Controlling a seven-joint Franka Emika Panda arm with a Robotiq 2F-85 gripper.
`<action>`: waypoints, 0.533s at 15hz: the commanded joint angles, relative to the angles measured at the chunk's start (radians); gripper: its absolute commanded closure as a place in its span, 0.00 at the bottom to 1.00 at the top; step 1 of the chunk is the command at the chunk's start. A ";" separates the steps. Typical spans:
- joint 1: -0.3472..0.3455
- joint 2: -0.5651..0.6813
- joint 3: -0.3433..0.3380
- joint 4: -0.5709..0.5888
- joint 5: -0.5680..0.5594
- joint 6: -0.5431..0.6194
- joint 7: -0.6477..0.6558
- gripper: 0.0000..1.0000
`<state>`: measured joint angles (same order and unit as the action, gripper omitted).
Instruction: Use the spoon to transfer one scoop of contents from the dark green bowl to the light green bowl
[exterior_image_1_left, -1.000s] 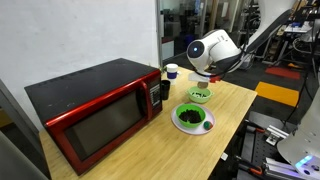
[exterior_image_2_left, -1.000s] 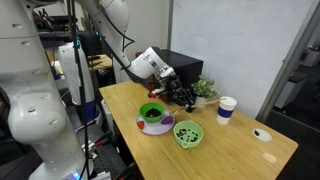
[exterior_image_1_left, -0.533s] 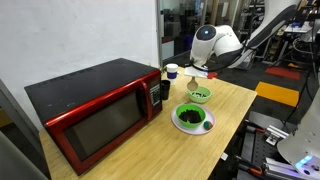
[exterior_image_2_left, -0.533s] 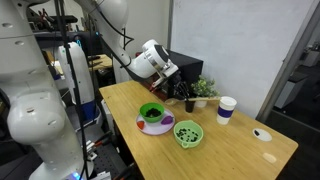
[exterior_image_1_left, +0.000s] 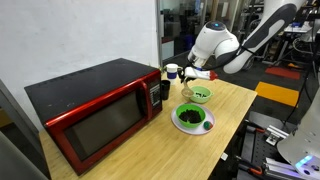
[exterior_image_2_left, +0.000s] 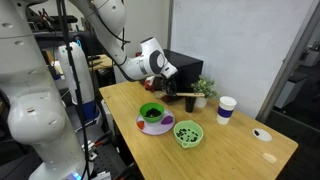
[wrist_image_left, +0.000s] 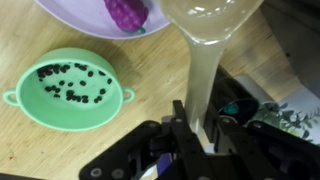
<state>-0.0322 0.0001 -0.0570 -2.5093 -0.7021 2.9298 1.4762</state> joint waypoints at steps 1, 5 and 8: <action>0.047 -0.033 0.058 -0.096 0.268 0.077 -0.274 0.94; 0.139 -0.045 0.157 -0.123 0.610 0.062 -0.573 0.94; 0.213 -0.098 0.192 -0.090 0.883 -0.032 -0.810 0.94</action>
<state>0.1328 -0.0168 0.1158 -2.6023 -0.0118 2.9845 0.8607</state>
